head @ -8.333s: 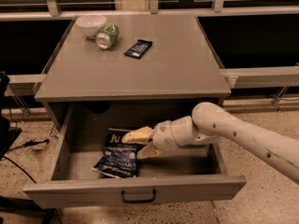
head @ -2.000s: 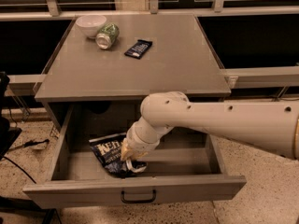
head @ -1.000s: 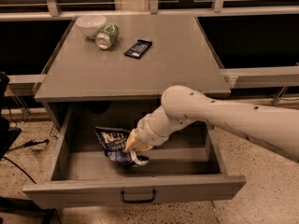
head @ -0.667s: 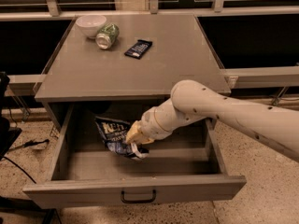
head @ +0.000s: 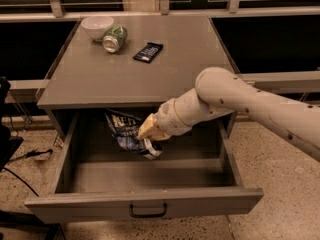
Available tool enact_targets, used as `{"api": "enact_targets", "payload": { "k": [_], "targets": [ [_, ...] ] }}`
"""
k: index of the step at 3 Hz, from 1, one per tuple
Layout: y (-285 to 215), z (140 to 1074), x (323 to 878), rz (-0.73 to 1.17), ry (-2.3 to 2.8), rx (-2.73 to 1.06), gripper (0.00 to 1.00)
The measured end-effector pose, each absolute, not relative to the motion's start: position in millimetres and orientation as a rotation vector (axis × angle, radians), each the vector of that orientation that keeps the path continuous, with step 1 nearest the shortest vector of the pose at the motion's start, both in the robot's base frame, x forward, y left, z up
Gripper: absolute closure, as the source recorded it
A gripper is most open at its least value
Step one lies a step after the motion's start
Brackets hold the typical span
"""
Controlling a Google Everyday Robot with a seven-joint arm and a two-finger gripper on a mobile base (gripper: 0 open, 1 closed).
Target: Pick blue chip bag from top drawer and place on counter
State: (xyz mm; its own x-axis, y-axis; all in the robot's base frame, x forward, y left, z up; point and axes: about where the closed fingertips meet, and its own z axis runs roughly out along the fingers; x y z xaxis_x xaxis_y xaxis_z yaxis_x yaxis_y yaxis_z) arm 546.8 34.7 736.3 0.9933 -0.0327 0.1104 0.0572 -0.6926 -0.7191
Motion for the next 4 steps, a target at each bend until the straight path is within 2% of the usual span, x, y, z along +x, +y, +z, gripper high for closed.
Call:
{"api": "enact_targets", "payload": {
  "k": [1,3,4],
  "targets": [
    [14.8,758.1,542.9,-0.057,0.032,-2.340,1.00],
    [-34.3,804.9,509.9,0.284,0.162,-2.430,1.00],
    [-46.6,834.7,494.3,0.360,0.187,-2.460,1.00]
  ]
}}
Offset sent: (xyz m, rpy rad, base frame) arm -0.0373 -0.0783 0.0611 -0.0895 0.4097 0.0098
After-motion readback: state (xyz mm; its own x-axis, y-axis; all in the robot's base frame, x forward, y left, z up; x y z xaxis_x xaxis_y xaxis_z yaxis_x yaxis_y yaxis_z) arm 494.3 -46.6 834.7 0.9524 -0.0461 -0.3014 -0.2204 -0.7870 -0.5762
